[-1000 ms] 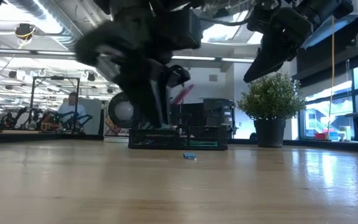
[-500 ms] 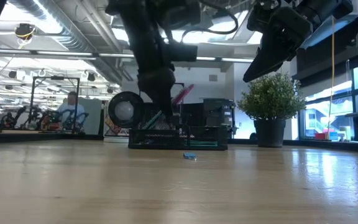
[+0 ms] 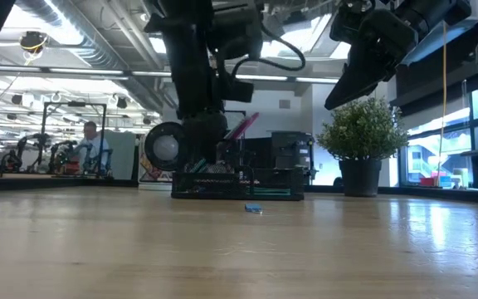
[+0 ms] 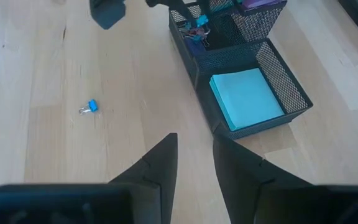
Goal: Pick and place office supplies into organizer
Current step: Put the blue binder clip into the black desk organizer
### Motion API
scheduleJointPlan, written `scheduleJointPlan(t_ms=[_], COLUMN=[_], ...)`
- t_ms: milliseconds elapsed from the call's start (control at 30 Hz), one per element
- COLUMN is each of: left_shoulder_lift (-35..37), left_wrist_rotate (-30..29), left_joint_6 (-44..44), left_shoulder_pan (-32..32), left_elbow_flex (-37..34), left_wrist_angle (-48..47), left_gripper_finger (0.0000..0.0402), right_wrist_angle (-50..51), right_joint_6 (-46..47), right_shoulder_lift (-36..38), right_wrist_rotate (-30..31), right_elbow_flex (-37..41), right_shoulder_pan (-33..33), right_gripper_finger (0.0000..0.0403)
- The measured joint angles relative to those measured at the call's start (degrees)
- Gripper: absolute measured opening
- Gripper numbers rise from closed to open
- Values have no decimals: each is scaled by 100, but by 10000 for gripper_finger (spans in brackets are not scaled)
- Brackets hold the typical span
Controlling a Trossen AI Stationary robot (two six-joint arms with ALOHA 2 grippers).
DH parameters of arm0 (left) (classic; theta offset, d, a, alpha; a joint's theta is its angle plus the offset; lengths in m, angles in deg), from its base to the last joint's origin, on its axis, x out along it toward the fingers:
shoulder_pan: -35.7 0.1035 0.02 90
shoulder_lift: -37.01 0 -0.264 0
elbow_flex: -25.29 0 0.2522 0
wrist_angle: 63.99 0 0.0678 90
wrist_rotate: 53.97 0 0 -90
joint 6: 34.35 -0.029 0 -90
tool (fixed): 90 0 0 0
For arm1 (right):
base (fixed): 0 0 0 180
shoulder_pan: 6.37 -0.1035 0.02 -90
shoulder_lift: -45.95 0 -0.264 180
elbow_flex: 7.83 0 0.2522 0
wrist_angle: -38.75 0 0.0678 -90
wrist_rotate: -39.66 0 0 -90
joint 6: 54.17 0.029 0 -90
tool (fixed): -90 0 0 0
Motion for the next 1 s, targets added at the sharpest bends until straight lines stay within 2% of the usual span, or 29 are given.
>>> scheduleJointPlan(t_ms=[467, 667, 1000], left_shoulder_lift=[-119, -118, -118], left_wrist_rotate=[199, 543, 458], left_joint_6=[19, 103, -157], left_shoulder_pan=[102, 99, 99], left_elbow_flex=[-48, -48, -48], left_wrist_angle=[-55, -41, -47], left_gripper_finger=[63, 85, 112], right_wrist_angle=[15, 15, 15], right_joint_6=[0, 4, 21], right_shoulder_lift=[-1, 0, -1], right_wrist_rotate=[2, 2, 2], right_elbow_flex=[-1, -1, 1], right_shoulder_pan=[0, -4, -4], right_gripper_finger=[107, 107, 107])
